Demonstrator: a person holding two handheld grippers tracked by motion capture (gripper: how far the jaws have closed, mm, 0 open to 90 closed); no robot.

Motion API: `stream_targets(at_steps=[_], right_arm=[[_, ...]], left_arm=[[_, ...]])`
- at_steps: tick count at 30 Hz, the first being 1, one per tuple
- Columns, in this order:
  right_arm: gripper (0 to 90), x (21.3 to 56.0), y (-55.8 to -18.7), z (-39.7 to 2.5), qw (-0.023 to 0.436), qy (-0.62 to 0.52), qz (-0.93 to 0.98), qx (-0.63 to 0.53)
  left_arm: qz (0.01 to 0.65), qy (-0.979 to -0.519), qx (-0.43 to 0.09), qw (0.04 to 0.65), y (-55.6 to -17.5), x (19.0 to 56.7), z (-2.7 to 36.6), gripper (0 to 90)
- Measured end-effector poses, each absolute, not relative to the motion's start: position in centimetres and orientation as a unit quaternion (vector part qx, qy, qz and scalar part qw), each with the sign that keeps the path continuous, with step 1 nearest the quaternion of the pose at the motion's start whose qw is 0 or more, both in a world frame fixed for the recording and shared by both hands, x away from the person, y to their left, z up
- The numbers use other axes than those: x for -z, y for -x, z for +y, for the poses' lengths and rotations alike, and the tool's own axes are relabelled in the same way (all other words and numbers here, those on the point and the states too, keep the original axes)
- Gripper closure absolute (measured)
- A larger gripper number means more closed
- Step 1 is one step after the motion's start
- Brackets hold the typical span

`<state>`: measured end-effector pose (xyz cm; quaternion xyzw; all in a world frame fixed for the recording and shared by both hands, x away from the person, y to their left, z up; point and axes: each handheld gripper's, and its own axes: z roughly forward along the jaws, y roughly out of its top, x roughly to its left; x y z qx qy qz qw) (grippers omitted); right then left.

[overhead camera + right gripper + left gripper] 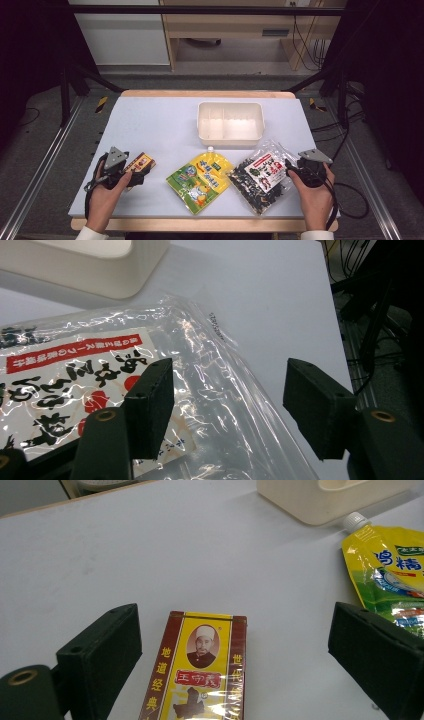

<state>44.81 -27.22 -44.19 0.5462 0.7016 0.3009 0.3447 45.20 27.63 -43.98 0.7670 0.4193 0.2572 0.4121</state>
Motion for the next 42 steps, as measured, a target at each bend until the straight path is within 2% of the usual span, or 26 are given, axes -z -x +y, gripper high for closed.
stream_targets(at_steps=[6, 11, 12, 15, 16, 18, 19, 22, 28, 42], right_arm=[[43.7, 44.3, -46.0, -28.2, 0.348, -0.546, 0.702, -0.297], [39.1, 44.0, -46.2, -29.2, 0.350, -0.529, 0.711, -0.301], [35.5, 43.9, -46.0, -29.8, 0.348, -0.529, 0.708, -0.313], [35.1, 44.1, -45.6, -30.4, 0.353, -0.529, 0.702, -0.321], [36.0, 44.1, -45.4, -30.6, 0.351, -0.530, 0.701, -0.324], [44.4, 44.5, -44.9, -31.5, 0.333, -0.533, 0.702, -0.334], [44.4, 44.5, -44.9, -31.5, 0.333, -0.533, 0.702, -0.334], [55.3, 45.3, -44.4, -32.6, 0.309, -0.545, 0.699, -0.345], [60.0, 46.5, -44.7, -33.6, 0.280, -0.556, 0.698, -0.353], [62.3, 48.0, -45.6, -34.2, 0.215, -0.588, 0.682, -0.378]], left_arm=[[0.411, -0.773, -0.258, 0.408, -45.2, 44.0, 27.3, 6.8], [0.409, -0.774, -0.258, 0.409, -45.2, 44.0, 27.1, 6.8], [0.407, -0.775, -0.258, 0.409, -45.2, 44.0, 27.1, 6.8], [0.407, -0.775, -0.258, 0.408, -45.1, 44.0, 27.2, 6.9], [0.408, -0.774, -0.259, 0.409, -45.1, 44.0, 27.2, 6.9], [0.407, -0.773, -0.260, 0.411, -45.1, 44.0, 27.3, 7.1], [0.407, -0.773, -0.260, 0.411, -45.1, 44.0, 27.3, 7.2], [0.407, -0.774, -0.259, 0.410, -45.1, 44.0, 27.2, 7.2], [0.406, -0.775, -0.258, 0.409, -45.1, 44.1, 27.2, 7.7], [0.398, -0.779, -0.260, 0.408, -45.0, 43.9, 27.0, 8.1]])
